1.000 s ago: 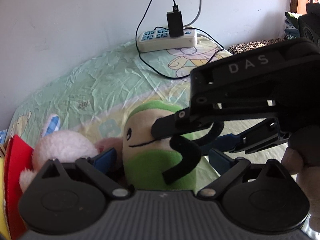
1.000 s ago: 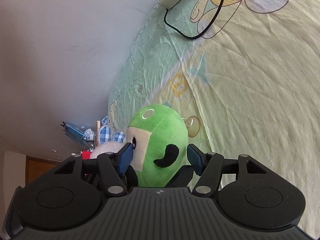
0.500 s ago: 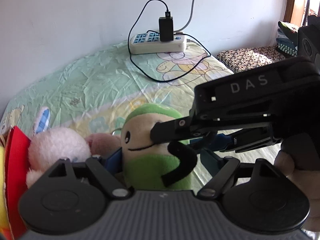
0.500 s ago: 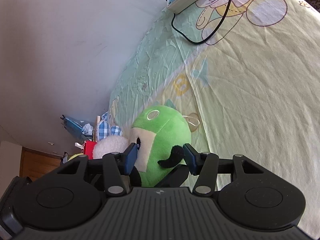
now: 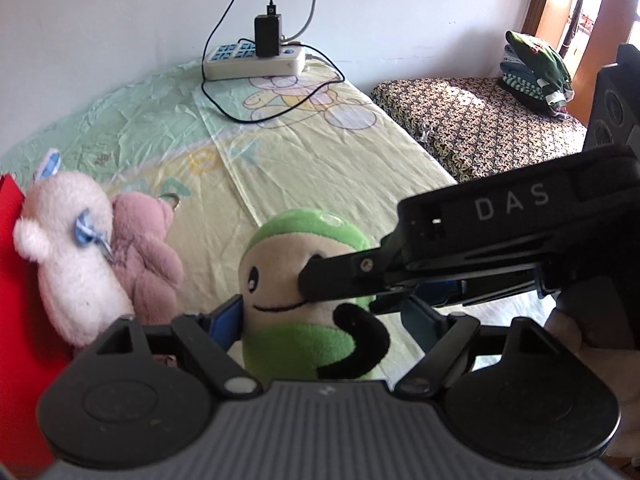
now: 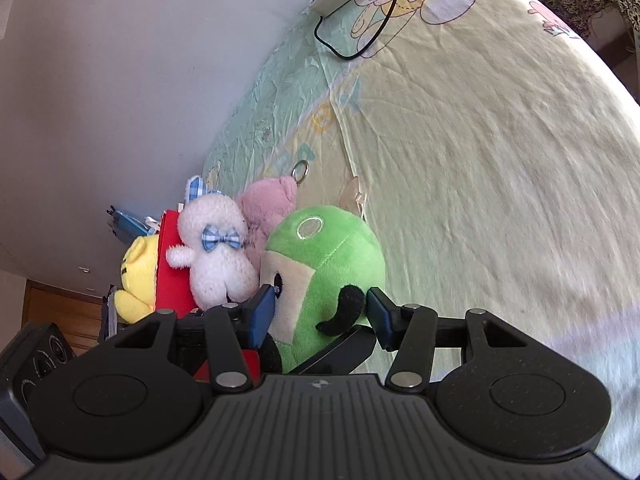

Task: Organize objects
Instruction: 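Lift the green bean plush and carry it with the right gripper to the red box, then lower the green bean into the box and open the right gripper, then move the right gripper back toward the pink teddy bear on the bed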

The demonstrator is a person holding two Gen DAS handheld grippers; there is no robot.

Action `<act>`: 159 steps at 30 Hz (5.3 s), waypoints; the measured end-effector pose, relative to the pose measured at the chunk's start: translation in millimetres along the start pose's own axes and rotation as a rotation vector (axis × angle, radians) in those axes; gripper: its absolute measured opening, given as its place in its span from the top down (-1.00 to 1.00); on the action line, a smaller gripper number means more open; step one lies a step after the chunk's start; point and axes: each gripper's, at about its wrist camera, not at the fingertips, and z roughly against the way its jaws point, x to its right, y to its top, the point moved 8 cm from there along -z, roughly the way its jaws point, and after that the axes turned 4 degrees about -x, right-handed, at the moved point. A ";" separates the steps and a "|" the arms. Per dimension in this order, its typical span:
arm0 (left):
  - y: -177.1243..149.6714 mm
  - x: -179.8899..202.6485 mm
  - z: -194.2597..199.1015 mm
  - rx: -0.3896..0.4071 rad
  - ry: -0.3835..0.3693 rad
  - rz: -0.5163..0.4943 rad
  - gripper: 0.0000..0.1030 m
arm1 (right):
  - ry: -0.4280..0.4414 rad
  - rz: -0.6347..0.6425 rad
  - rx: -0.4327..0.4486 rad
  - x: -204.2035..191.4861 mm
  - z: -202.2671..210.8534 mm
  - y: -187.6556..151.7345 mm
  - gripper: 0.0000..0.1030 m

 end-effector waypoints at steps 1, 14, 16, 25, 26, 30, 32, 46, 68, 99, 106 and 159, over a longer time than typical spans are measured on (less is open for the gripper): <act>-3.9 2.8 2.6 -0.003 -0.002 0.001 -0.62 | -0.003 0.005 -0.003 -0.4 2.3 -5.0 -0.05; -38.4 11.0 -1.8 -0.044 0.014 0.022 -0.68 | -0.051 0.059 -0.009 9.8 -2.5 -41.8 -0.28; -40.8 9.8 -3.7 -0.047 0.022 0.035 -0.70 | -0.053 0.065 -0.006 10.9 -5.4 -42.3 -0.33; -46.8 8.1 14.3 -0.025 0.005 0.098 -0.61 | -0.045 0.119 -0.035 -0.3 -2.5 -52.5 -0.27; -47.6 7.8 18.0 -0.020 0.004 0.104 -0.61 | -0.045 0.135 -0.039 -3.9 -1.4 -54.8 -0.27; -49.2 5.8 42.0 0.021 0.026 0.107 -0.61 | -0.002 0.153 -0.064 -20.0 4.2 -62.8 -0.25; -49.5 3.2 57.4 0.051 0.051 0.102 -0.61 | 0.026 0.175 -0.073 -31.2 6.7 -67.0 -0.23; -37.3 -37.1 161.7 0.289 0.205 0.109 -0.63 | 0.203 0.337 -0.089 -132.7 9.6 -82.1 -0.22; -30.3 -224.5 259.8 0.515 0.169 0.090 -0.68 | 0.203 0.542 0.082 -308.8 -91.7 -88.0 -0.21; -83.8 -302.9 127.4 0.176 0.016 0.213 -0.67 | -0.385 0.627 -0.170 -262.1 -220.4 -89.5 -0.19; -92.5 -302.2 109.1 0.101 0.030 0.212 -0.68 | -0.337 0.597 -0.107 -261.6 -210.1 -88.6 -0.21; -86.0 -271.4 120.8 0.034 0.154 0.136 -0.85 | -0.200 0.341 0.123 -228.3 -156.1 -93.1 0.35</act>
